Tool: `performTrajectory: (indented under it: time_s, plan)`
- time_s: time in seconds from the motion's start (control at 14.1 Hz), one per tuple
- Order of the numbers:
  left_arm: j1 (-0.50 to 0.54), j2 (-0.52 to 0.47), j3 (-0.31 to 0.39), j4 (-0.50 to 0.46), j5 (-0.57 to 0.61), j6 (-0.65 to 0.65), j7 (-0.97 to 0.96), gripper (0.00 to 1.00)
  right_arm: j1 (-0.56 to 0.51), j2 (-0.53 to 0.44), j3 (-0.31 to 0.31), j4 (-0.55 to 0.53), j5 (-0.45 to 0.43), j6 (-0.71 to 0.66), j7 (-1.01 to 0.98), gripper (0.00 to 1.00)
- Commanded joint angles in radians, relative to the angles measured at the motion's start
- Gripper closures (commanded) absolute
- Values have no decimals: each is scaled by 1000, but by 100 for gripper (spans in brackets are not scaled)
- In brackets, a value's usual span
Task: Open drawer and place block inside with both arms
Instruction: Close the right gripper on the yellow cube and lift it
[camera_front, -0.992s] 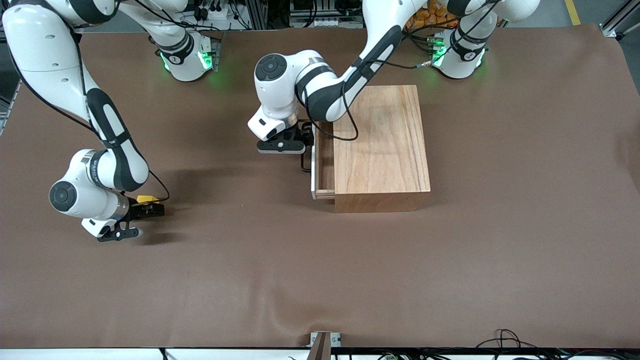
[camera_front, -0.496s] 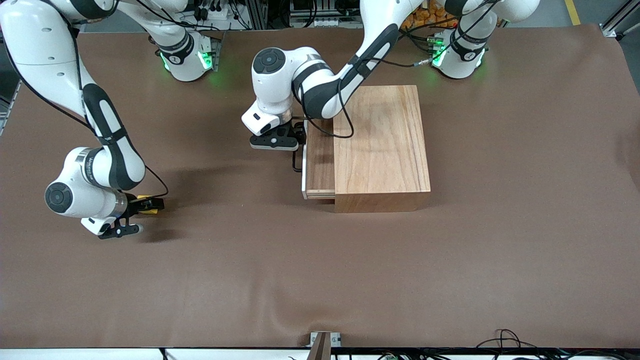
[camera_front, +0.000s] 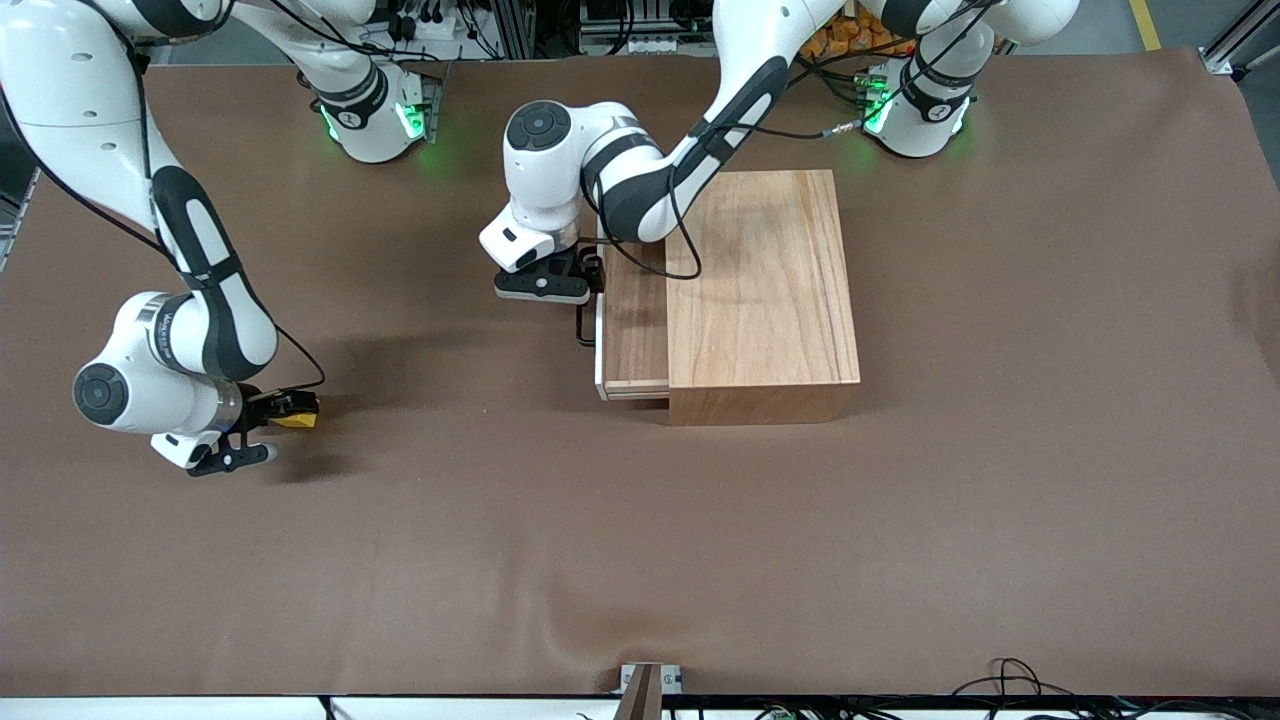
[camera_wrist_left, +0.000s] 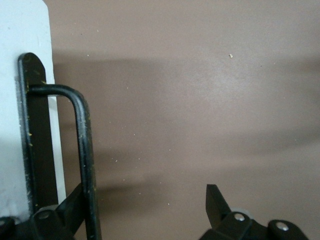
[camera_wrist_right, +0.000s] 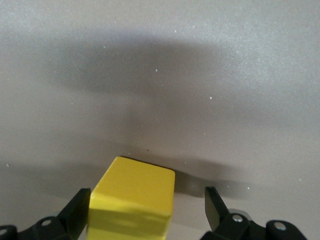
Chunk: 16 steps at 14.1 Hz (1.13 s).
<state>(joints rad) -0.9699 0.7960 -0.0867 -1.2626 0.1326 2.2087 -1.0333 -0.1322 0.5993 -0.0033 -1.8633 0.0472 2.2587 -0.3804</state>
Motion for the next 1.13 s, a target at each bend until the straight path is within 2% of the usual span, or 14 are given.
performTrajectory:
  time_s: [0.0, 0.07, 0.14, 0.21, 0.35, 0.42, 0.78, 0.92, 1.06]
  plan:
    - [-20, 37, -8, 48, -11, 63, 6, 0, -14, -35, 12, -37, 17, -7, -21, 0]
    - [-23, 37, -18, 49, -11, 77, 4, 0, -14, -33, 12, -36, 17, -5, -21, 19]
    - [-23, 37, -21, 49, -11, 94, 4, 0, -15, -33, 12, -36, 20, -4, -21, 45]
    - [-26, 37, -22, 49, -13, 101, 4, 0, -15, -33, 12, -36, 58, -4, -21, 65]
    - [-29, 37, -37, 49, -13, 106, 4, 0, -15, -33, 12, -36, 149, -4, -23, 89]
    - [-29, 38, -39, 54, -13, 123, -1, 0, -14, -35, 11, -33, 158, -4, -23, 95]
    - [-33, 34, -38, 58, -28, 135, -2, 0, -9, -87, 11, -19, 157, -34, -29, 95]
    - [-36, 40, -27, 52, -27, 158, -4, 0, -7, -114, 9, 41, 154, -112, -29, 95]
    - [-36, 37, -27, 45, -28, 141, -1, 0, -9, -118, 9, 154, 151, -247, -25, 95]
